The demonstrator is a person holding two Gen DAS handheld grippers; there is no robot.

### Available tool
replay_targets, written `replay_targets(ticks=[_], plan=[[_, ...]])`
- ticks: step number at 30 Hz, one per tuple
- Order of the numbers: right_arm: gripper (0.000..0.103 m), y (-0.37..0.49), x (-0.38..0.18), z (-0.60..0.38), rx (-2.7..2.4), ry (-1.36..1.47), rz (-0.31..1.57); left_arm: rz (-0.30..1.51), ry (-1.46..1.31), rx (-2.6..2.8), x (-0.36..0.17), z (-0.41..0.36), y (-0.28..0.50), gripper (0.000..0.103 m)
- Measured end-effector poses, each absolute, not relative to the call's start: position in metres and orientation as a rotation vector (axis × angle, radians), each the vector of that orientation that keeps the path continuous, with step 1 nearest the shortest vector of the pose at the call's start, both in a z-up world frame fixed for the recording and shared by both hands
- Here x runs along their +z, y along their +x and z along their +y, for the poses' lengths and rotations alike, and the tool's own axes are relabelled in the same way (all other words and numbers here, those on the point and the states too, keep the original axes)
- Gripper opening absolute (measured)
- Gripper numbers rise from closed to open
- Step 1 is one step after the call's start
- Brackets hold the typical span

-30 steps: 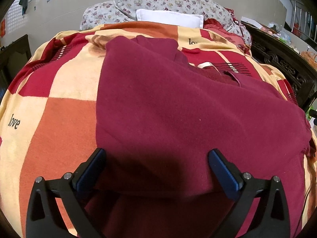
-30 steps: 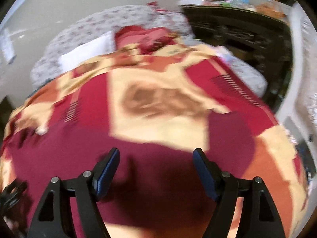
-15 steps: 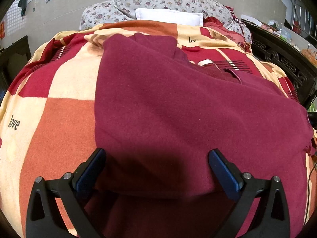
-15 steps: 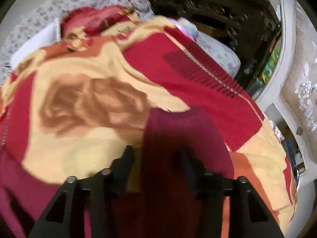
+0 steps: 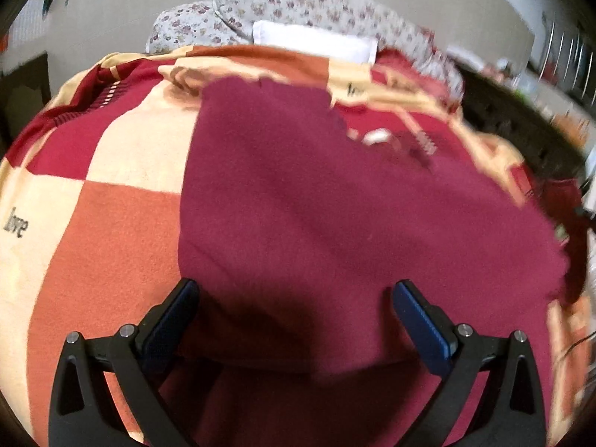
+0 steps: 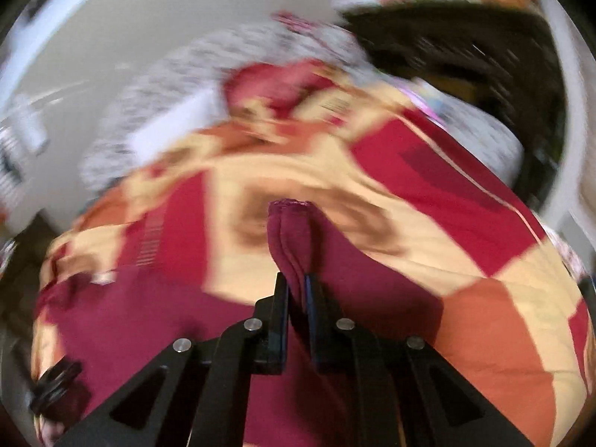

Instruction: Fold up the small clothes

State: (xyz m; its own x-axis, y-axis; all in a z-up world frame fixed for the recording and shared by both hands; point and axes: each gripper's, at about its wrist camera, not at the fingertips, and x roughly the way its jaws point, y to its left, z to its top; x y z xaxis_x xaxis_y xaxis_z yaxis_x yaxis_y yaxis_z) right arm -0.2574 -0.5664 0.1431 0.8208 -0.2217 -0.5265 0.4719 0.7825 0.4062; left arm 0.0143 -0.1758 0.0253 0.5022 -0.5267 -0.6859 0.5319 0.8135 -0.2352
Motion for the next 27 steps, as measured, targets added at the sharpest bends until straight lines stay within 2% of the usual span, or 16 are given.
replay_targets(ticks=[4, 9, 13, 20, 21, 22, 24, 27], plan=[[0.009, -0.244, 0.18, -0.495, -0.216, 0.459, 0.399, 0.906, -0.159, -0.791, 0.043, -0.173, 0.014, 0.103], [0.009, -0.219, 0.188, -0.42, -0.074, 0.33, 0.398, 1.062, -0.299, -0.992, 0.058, -0.204, 0.009, 0.103], [0.009, -0.189, 0.164, -0.382, -0.043, 0.267, 0.456, 1.181, -0.519, -0.976, 0.042, -0.218, 0.025, 0.103], [0.014, -0.15, 0.119, -0.357, -0.02, 0.22, 0.577, 1.18, -0.487, -0.918, 0.034, -0.235, 0.026, 0.103], [0.02, -0.149, 0.117, -0.358, -0.017, 0.228, 0.587, 1.18, -0.473, -0.924, 0.035, -0.24, 0.024, 0.103], [0.034, -0.15, 0.115, -0.36, 0.001, 0.255, 0.588, 1.181, -0.466, -0.927, 0.036, -0.241, 0.025, 0.103], [0.051, -0.159, 0.116, -0.362, 0.029, 0.295, 0.574, 1.177, -0.449, -0.929, 0.037, -0.246, 0.025, 0.103], [0.053, -0.186, 0.126, -0.36, 0.029, 0.278, 0.538, 1.178, -0.41, -0.94, 0.036, -0.254, 0.022, 0.103]])
